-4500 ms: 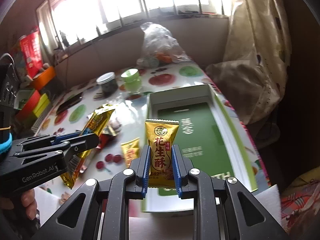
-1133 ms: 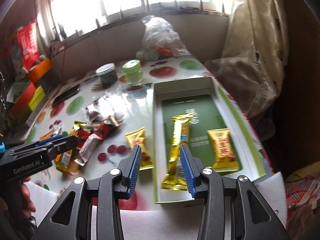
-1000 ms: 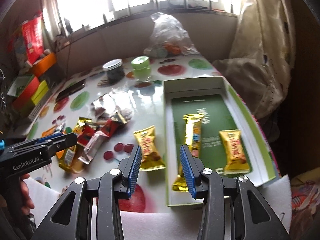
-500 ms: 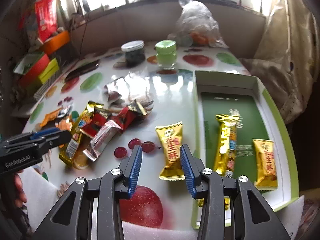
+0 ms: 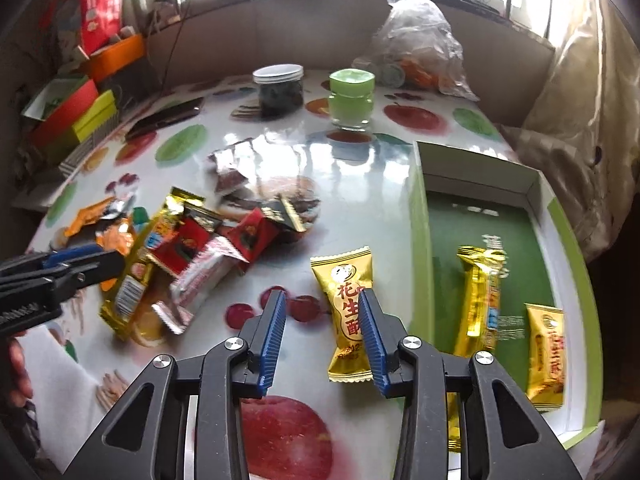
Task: Organize snacks
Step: 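Grasp another peanut candy packet with right tool while left tool grasps another gold bar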
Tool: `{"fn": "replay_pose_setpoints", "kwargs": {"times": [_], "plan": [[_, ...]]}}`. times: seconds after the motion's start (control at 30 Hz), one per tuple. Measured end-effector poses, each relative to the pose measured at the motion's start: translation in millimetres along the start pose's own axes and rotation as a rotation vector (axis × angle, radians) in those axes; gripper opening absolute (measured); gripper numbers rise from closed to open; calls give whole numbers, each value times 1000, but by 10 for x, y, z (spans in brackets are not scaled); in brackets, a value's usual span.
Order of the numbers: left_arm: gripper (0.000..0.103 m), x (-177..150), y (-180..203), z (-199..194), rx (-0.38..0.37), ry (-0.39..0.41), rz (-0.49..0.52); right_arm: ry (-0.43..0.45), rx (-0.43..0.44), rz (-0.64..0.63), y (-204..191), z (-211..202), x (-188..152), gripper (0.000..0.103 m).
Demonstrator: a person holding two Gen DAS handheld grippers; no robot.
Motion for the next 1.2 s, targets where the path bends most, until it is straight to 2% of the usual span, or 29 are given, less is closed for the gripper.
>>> {"fn": "replay_pose_setpoints", "kwargs": {"times": [0.07, 0.13, 0.2, 0.33, 0.4, 0.53, 0.63, 0.77, 1.2], "plan": [[45, 8, -4, 10, -2, -3, -3, 6, 5, -8, -23, -29, 15, 36], [45, 15, -9, 9, -6, 1, -2, 15, -37, -17, 12, -29, 34, 36], [45, 17, -11, 13, -9, 0, -4, -8, -71, -21, 57, 32, 24, 36], [45, 13, -14, 48, -11, -10, 1, -44, -78, -37, 45, 130, -25, 36], [45, 17, -16, 64, -11, -15, 0, -52, -64, -39, 11, 156, -37, 36], [45, 32, 19, 95, -13, -20, 18, -61, -34, -30, -63, 198, -60, 25], [45, 43, 34, 147, -5, -34, 32, -56, -15, -27, -116, 193, -68, 22], [45, 56, 26, 204, 2, -41, 31, -55, 8, -22, -152, 170, -98, 22], [45, 128, 147, 370, 54, -49, 122, -48, 32, 27, -145, 119, -159, 22]]}}
Point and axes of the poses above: each gripper's, at about its wrist camera, not at the fingertips, and z roughly the way its jaws point, y to its right, x to its top, the point moved 6 cm from there along z, roughly the way its jaws point, and after that the axes turned 7 degrees about -x, right-handed, at the moved point
